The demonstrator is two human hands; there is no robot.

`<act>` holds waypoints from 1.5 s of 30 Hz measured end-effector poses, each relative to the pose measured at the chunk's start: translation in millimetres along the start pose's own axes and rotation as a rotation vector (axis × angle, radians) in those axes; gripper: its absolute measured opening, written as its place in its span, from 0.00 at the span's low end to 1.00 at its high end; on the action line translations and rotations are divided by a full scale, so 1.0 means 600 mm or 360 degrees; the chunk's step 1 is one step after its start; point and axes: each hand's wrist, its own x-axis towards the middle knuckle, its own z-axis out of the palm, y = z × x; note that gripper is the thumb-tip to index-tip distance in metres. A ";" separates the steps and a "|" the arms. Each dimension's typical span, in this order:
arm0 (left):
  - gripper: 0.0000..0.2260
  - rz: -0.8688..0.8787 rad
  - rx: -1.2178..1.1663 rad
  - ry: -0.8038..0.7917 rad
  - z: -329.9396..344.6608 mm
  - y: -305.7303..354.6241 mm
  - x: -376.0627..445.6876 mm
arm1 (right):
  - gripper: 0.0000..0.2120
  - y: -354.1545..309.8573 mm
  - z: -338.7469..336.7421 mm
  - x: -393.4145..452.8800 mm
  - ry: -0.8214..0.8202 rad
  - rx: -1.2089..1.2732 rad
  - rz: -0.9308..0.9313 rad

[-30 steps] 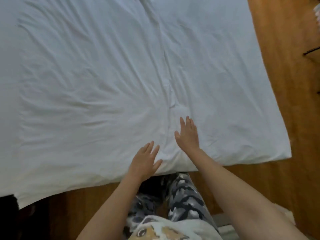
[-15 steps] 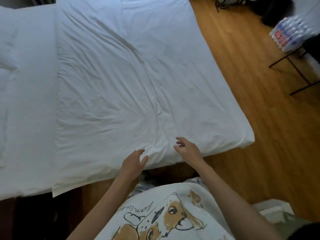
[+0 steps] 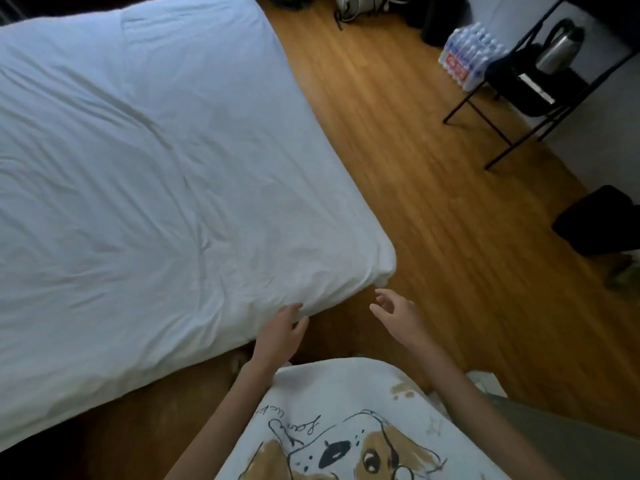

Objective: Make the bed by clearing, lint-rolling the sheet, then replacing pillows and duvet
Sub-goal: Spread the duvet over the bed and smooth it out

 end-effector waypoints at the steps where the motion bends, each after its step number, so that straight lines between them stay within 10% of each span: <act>1: 0.19 0.0034 0.0036 -0.0032 0.018 0.035 0.006 | 0.20 0.021 -0.031 0.008 0.0009 0.0034 0.0053; 24: 0.19 -0.0135 0.0186 -0.0080 0.144 0.397 0.430 | 0.21 0.132 -0.452 0.381 -0.0356 -0.0375 0.0115; 38: 0.17 -0.1513 -0.0948 0.0619 0.432 0.437 0.388 | 0.19 0.185 -0.411 0.640 -0.1213 -0.1203 -0.0584; 45: 0.21 -0.1771 -0.1393 0.0930 0.597 0.364 0.469 | 0.21 0.274 -0.197 0.678 -0.1200 -0.0750 -0.0239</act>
